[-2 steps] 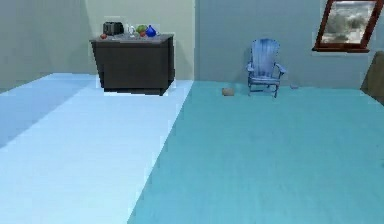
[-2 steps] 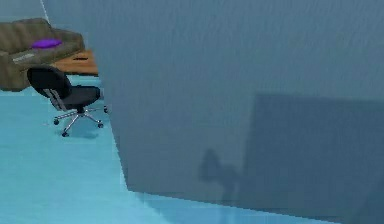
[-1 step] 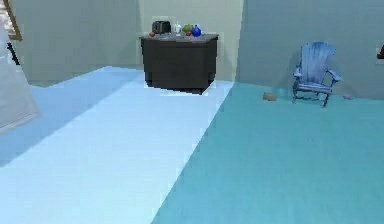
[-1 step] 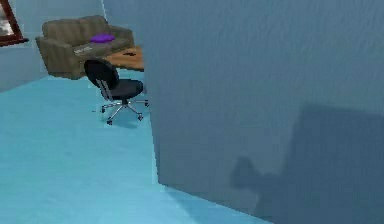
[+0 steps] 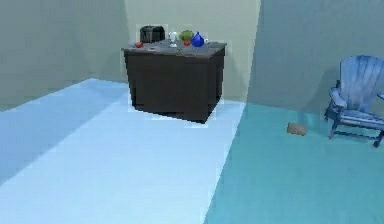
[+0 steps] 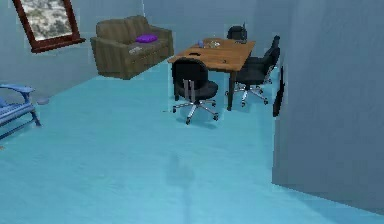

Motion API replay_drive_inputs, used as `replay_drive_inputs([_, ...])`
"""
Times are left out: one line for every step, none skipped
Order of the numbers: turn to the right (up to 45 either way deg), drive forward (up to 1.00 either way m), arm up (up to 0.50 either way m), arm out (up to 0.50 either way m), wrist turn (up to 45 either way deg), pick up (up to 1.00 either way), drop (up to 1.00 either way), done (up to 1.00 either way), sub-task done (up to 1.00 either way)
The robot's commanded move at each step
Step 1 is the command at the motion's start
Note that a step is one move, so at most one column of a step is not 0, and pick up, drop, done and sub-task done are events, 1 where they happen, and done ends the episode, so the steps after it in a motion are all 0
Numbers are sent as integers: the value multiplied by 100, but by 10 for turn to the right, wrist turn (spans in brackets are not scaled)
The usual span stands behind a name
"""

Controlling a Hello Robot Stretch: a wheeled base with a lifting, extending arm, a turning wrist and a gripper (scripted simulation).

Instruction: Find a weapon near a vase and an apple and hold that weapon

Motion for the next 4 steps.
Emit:
replay_drive_inputs([0, 100, 0, 0, 0, 0, 0, 0, 0])
replay_drive_inputs([0, 100, 0, 0, 0, 0, 0, 0, 0])
replay_drive_inputs([-360, 0, 0, 0, 0, 0, 0, 0, 0])
replay_drive_inputs([-30, 0, 0, 0, 0, 0, 0, 0, 0])
